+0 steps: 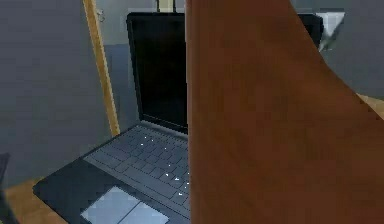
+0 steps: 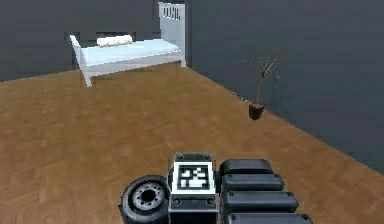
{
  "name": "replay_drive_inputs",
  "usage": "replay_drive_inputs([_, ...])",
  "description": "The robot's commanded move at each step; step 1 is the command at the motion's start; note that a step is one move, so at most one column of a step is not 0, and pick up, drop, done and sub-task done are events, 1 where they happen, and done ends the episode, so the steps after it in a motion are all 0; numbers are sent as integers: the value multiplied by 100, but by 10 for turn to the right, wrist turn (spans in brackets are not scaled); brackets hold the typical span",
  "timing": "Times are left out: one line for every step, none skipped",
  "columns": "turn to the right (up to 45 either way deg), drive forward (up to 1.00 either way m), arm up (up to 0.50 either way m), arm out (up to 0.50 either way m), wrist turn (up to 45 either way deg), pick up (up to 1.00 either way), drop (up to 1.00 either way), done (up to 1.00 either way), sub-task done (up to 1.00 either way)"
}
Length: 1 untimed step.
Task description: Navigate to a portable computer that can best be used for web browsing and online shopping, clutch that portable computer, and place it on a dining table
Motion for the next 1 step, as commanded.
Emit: replay_drive_inputs([120, 0, 0, 0, 0, 0, 0, 0, 0])
